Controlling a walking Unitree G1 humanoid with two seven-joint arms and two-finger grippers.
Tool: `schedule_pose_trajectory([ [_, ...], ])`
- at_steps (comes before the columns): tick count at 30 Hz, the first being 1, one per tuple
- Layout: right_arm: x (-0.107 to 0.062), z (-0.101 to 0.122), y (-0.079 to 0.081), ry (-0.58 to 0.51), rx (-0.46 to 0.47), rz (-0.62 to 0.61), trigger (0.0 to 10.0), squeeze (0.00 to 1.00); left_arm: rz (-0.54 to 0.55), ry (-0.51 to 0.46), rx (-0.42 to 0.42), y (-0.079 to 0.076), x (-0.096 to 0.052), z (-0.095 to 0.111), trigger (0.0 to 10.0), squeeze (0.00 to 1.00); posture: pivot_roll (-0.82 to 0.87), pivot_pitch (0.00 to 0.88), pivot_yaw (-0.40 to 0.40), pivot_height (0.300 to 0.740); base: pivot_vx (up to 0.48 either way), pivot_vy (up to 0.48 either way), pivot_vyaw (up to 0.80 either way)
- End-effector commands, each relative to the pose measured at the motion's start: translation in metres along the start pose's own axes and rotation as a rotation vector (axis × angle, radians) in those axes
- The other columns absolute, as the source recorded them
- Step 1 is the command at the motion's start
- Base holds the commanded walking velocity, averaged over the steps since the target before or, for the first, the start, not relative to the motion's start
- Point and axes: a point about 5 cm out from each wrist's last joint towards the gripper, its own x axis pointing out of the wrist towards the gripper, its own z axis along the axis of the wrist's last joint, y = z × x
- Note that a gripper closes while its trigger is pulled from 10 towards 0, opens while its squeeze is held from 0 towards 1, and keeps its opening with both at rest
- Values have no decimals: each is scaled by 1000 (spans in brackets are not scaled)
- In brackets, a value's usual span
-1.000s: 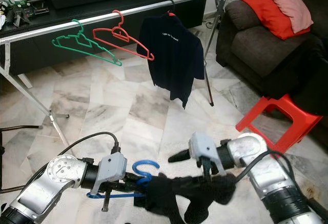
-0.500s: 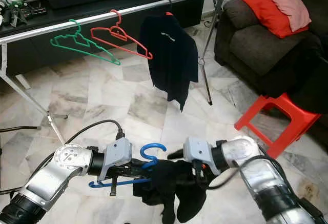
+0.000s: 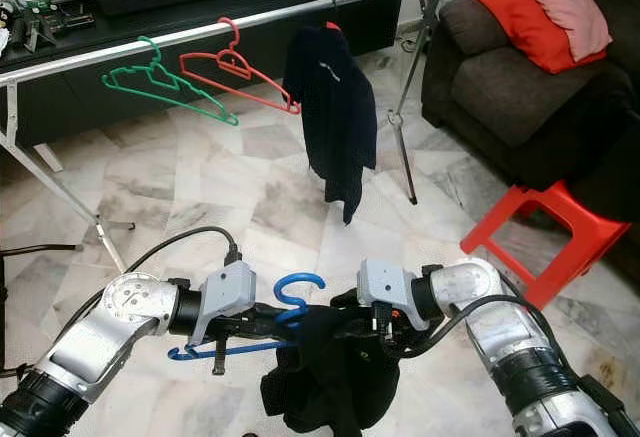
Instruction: Hang hanger
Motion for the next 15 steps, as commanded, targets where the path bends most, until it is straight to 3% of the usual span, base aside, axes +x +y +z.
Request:
schedule_pose_trajectory([
  [1, -1, -2, 1, 10, 3, 24, 0, 0, -45, -57, 35, -1, 0, 13, 10000, 0, -41, 223, 27, 740, 0, 0, 0],
  [15, 5, -8, 12, 19, 5, 88, 0, 0, -60, -74, 58, 0, 3, 19, 10000, 0, -42, 202, 31, 740, 0, 0, 0],
])
